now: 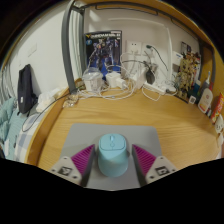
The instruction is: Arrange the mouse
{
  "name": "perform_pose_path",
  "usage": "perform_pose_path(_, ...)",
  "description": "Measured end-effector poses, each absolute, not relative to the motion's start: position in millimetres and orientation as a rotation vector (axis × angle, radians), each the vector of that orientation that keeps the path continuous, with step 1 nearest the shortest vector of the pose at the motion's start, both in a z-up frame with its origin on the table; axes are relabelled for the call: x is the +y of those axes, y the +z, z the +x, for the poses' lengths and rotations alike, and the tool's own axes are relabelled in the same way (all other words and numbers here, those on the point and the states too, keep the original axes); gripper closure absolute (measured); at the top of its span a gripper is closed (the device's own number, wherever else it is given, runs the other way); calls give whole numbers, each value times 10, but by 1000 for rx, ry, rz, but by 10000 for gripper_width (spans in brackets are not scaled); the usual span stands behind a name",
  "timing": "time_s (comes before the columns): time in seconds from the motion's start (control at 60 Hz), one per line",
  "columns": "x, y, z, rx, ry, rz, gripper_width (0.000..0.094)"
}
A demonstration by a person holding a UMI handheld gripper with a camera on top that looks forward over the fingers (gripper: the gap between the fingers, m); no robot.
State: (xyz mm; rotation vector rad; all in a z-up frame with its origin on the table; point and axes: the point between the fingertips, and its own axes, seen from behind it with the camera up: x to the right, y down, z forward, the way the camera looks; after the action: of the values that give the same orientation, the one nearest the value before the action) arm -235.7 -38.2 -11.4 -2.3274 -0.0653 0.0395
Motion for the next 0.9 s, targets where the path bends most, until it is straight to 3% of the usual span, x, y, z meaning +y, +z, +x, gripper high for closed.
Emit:
perform_pose_path(0.05, -383, -7, -2343, -68, 61, -2319, 56)
perform_pose_path(0.167, -404, 445, -2198, -86, 97, -2272, 75)
perform_pose_path(0.517, -746, 2402, -985, -108, 115, -2077, 78)
perform_pose_path(0.717, -1101, 2913, -112, -36, 114, -2028, 81)
perform_pose_path(0.9, -1449, 2973, 457, -13, 95, -2023, 79)
